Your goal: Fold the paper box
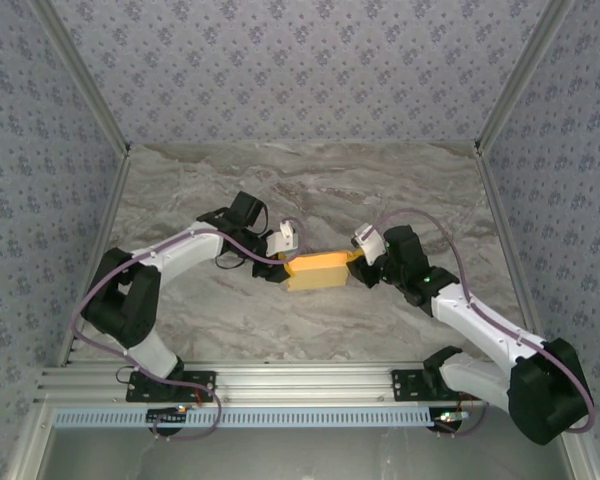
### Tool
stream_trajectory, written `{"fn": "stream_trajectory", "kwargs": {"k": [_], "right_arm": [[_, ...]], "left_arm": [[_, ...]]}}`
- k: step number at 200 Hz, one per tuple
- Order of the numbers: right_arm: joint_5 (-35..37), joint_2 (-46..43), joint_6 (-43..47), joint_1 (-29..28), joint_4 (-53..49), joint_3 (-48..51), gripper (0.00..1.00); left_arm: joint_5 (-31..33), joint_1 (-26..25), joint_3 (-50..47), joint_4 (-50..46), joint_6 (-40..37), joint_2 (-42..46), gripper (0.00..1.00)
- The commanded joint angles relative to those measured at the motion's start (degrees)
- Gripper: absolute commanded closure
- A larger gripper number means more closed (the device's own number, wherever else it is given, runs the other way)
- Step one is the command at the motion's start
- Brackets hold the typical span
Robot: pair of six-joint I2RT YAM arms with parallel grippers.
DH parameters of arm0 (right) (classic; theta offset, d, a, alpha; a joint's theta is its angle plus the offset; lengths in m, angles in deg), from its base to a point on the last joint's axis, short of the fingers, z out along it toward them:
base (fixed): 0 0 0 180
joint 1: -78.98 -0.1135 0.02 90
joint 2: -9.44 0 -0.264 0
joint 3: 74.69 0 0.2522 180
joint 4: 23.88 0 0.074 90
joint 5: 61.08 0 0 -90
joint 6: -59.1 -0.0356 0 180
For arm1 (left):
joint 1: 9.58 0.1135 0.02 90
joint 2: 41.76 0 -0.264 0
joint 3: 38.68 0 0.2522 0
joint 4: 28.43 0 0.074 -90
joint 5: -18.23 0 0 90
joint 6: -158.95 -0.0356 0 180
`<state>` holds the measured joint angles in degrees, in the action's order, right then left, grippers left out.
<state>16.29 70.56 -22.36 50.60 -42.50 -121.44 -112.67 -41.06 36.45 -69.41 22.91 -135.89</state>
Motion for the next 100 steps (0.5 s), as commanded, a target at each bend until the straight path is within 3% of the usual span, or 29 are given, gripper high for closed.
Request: {"fn": "stream_trajectory", "kwargs": {"k": [1,100], "right_arm": [[0.0,1.1,0.0,0.3,-0.4,-2.5,0.81],[1.6,1.9,-1.1,0.2,-5.2,-5.4,0.90]], "left_arm": [[-1.7,0.2,2.0,-0.9,-1.1,-1.0,0.57],[-0.7,0.1,2.2,-1.2,-0.5,-1.1,0.57]]}}
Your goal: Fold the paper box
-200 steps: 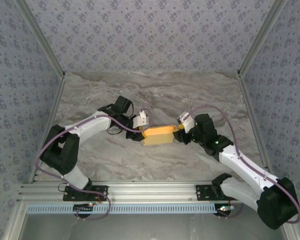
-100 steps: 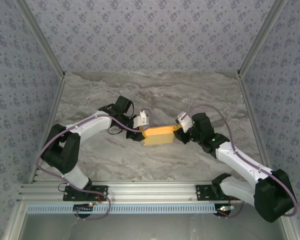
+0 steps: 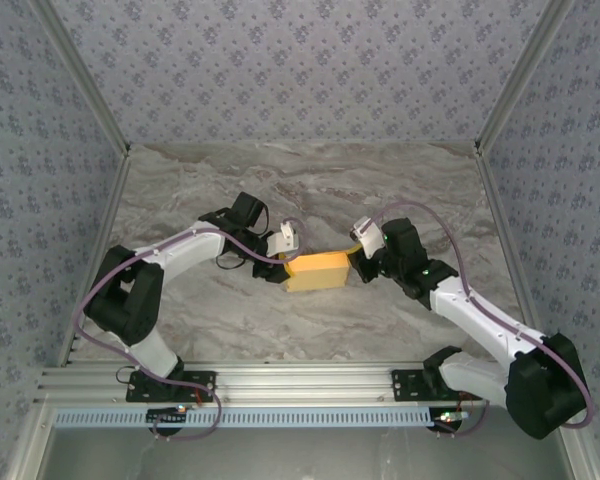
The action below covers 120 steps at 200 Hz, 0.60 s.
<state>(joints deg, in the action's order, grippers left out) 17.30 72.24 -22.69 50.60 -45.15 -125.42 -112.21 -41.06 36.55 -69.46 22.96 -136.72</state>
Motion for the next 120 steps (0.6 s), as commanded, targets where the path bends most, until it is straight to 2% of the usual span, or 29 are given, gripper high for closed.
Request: {"fn": "stream_trajectory", "kwargs": {"k": [1,18,120], "right_arm": [[0.6,0.2,-0.8,0.2,-2.5,-1.4,0.90],[0.8,0.2,-0.9,0.2,-2.9,-1.6,0.91],[1.4,-3.9,-2.5,0.2,-2.5,1.9,0.74]], "left_arm": [[-1.1,0.1,2.1,-1.2,-0.5,-0.2,0.57],[-1.1,0.1,2.1,-1.2,-0.4,0.0,0.57],[-0.6,0.1,2.1,-1.3,-0.1,0.2,0.57]]}}
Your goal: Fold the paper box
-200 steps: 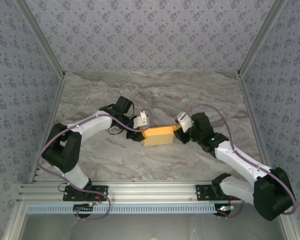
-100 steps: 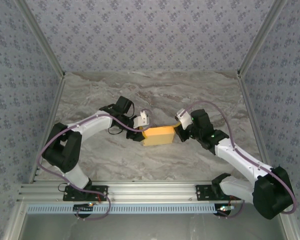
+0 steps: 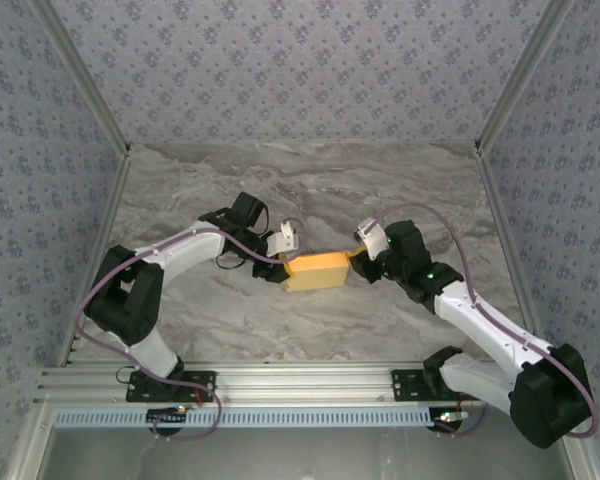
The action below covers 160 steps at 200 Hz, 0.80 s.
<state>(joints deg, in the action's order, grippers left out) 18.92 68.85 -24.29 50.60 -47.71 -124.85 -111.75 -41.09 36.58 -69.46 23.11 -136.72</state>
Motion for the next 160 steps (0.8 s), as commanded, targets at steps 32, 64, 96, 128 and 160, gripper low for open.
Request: {"fn": "stream_trajectory", "kwargs": {"k": [32,64,96,128,160], "right_arm": [[-0.9,1.6,-0.8,0.2,0.7,1.3,0.71],[-1.3,2.7,-0.4,0.3,1.8,1.0,0.73],[-1.6,3.8,-0.1,0.4,1.6,0.0,0.80],[-2.2,4.5,-0.2,0.4,1.4,-0.8,0.86],[-2.5,4.8,-0.7,0.3,1.0,-1.7,0.90]], "left_arm": [[-1.1,0.0,2.3,-1.4,-0.3,-0.1,0.57],[-0.7,-0.1,2.3,-1.5,-0.2,-0.1,0.57],[-0.5,-0.1,2.3,-1.7,-0.2,-0.1,0.57],[-0.5,-0.2,2.3,-1.8,-0.2,0.0,0.57],[-0.4,-0.3,2.4,-1.7,-0.2,-0.3,0.57]]}}
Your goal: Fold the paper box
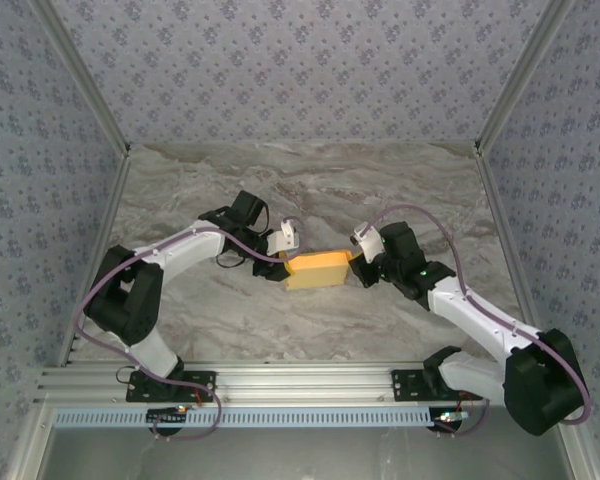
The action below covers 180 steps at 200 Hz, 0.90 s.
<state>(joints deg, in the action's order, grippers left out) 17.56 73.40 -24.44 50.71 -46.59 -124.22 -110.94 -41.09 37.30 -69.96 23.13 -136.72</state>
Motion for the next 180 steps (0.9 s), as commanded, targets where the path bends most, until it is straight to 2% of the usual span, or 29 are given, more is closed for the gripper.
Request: {"fn": "stream_trajectory", "kwargs": {"k": [1,43,99,129,167,180], "right_arm": [[-1.1,0.3,-0.5,0.2,-0.1,-2.3,0.90],[0.3,0.2,-3.2,-0.4,-3.3,-4.7,0.95],[8.4,2.9,-11.3,-3.9,-14.0,-12.4,0.96],[11.5,4.0,-15.7,-5.2,-16.5,-14.1,0.96],[13.5,3.9,-16.0,-5.5,-17.1,-14.0,0.97],[13.1,3.1,-14.3,-5.5,-17.5,-13.9,0.93]], "left_arm": [[-1.2,-0.3,1.7,-1.3,-0.2,-0.3,0.57],[0.2,-0.5,1.9,-1.8,-0.2,-0.9,0.57],[2.0,-1.5,3.0,-2.7,0.0,-2.5,0.58],[2.4,-1.6,3.1,-2.7,0.3,-2.9,0.58],[2.5,-1.6,3.1,-2.7,0.4,-2.8,0.58],[2.6,-1.6,3.2,-2.8,0.5,-2.9,0.58]]}}
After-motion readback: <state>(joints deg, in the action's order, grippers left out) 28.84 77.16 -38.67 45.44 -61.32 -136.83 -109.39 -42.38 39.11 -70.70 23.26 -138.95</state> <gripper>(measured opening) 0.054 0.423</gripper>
